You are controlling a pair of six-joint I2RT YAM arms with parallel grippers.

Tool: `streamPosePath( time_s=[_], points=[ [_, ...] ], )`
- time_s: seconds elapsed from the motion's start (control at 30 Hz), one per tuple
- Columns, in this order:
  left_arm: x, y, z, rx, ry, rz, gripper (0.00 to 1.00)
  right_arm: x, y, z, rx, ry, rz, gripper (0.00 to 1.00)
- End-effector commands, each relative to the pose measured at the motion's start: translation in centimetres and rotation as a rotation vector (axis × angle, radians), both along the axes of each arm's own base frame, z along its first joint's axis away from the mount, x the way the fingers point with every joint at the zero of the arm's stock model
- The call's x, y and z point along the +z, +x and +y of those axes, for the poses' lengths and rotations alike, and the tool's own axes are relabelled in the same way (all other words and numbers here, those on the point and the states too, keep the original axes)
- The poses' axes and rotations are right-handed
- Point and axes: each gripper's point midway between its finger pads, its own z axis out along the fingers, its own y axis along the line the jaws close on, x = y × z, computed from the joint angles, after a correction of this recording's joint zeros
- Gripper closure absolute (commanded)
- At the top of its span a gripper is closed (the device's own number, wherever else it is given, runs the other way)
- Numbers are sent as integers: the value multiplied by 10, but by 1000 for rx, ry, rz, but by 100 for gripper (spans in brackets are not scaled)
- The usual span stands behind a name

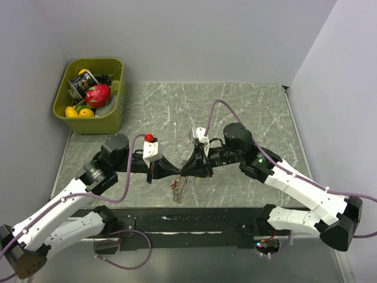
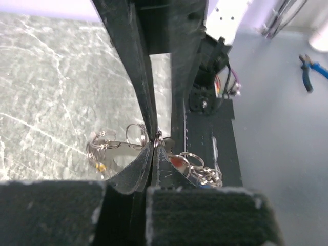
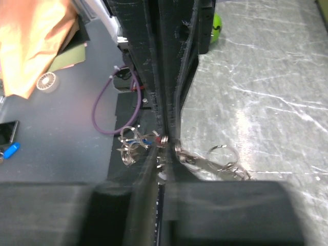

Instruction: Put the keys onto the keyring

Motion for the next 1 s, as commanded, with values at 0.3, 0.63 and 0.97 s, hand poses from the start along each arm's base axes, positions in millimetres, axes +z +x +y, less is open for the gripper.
streamPosePath(
  time_s=[0.3,0.63,0.97],
  points=[
    [61,-5,8,87,-466,-121,99,68,-5,-22,-74,252,-110,30],
    [83,-28,23,20,-670,-213,99,65,-8,-25,-68,257,-125,37],
    [89,-33,21,-23,-685,-234,99,51,3,-13,-74,217,-74,42]
  ],
)
